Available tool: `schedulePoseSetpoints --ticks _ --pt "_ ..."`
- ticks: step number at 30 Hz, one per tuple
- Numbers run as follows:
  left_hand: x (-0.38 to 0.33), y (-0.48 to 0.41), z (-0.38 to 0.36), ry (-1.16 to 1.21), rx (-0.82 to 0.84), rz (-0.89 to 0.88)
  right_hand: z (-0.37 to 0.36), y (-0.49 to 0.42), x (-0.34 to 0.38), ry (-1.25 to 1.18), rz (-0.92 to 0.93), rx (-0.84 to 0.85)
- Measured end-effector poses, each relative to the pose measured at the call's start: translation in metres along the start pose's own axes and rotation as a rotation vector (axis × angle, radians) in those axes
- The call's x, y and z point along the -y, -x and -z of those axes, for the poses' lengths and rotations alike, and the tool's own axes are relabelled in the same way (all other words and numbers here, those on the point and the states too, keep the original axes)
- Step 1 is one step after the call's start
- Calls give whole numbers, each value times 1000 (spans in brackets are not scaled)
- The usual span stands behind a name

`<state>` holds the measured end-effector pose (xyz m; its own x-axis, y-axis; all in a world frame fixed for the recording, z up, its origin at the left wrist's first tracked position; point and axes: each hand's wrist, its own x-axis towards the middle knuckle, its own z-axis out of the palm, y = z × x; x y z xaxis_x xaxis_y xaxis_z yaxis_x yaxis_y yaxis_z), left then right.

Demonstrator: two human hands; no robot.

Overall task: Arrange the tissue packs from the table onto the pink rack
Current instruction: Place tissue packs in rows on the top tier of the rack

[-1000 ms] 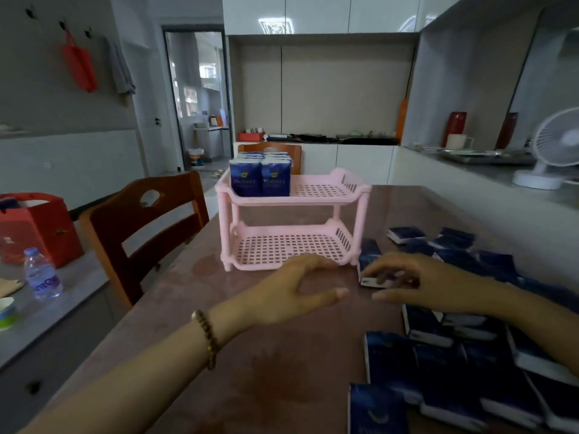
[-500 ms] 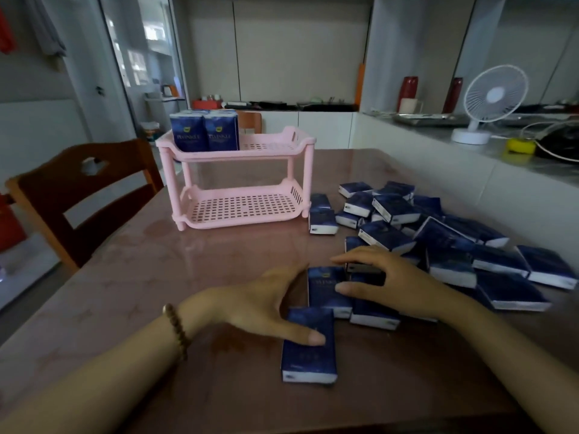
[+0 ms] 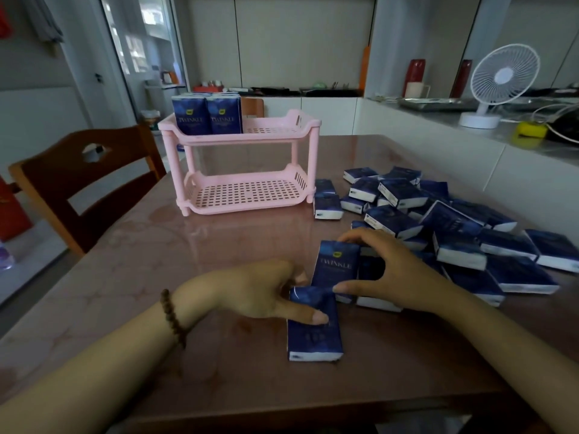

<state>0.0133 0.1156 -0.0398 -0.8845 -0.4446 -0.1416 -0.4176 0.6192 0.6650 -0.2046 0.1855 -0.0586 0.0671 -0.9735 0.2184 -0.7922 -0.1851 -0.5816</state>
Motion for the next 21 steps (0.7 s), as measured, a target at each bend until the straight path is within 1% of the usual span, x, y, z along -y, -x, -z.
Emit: schedulePoseSetpoints --ticks 2,3,7,9,12,15,18,21 --pt "4 2 5 71 -10 -34 1 2 3 -129 32 -34" --pt "6 3 8 90 -48 -43 2 1 4 -188 44 -50" --pt "22 1 20 203 -295 -27 4 -7 10 -314 75 -70" --pt "29 4 33 169 -415 -23 5 -12 11 -356 61 -68" --pt "29 16 59 164 -472 -71 10 -25 11 -386 67 -84" --pt "31 36 92 190 -515 -59 20 -52 19 -458 88 -116" --pt "34 54 131 112 -577 -51 30 -89 35 -554 135 -132" --pt "36 63 166 78 -705 -45 39 -129 53 -533 193 -169"
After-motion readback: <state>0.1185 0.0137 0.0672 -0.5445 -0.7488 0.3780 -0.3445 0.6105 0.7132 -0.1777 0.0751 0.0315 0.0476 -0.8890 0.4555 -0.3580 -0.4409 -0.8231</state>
